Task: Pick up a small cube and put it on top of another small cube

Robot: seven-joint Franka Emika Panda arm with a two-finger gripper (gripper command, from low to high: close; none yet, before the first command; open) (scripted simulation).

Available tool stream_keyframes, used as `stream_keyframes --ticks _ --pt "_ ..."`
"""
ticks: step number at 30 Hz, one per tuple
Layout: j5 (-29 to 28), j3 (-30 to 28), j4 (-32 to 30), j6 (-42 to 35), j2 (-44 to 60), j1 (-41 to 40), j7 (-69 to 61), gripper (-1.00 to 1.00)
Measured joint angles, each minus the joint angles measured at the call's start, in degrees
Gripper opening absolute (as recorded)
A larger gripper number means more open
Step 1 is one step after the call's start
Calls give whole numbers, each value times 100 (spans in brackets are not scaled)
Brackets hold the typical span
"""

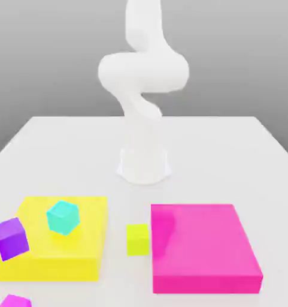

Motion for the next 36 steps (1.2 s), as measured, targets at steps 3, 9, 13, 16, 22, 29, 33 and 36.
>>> stream_keyframes --ticks 3,9,13,16,22,29,33,36 --pt "158 156 -340 315 411 -203 671 0" --pt "404 499 -988 912 1192 -568 1996 0" --pt "543 769 -1417 1309 1708 -820 2896 0" --pt "610 968 -1740 1609 2097 -997 3598 0" --pt "626 1325 -2389 2217 2884 -1321 5088 0" --pt "279 1587 -3152 2939 3824 -1661 7086 0" --pt "-365 1293 -3183 3538 4587 -1570 7834 0" --pt "-860 594 -3077 4039 5205 -989 8213 0"
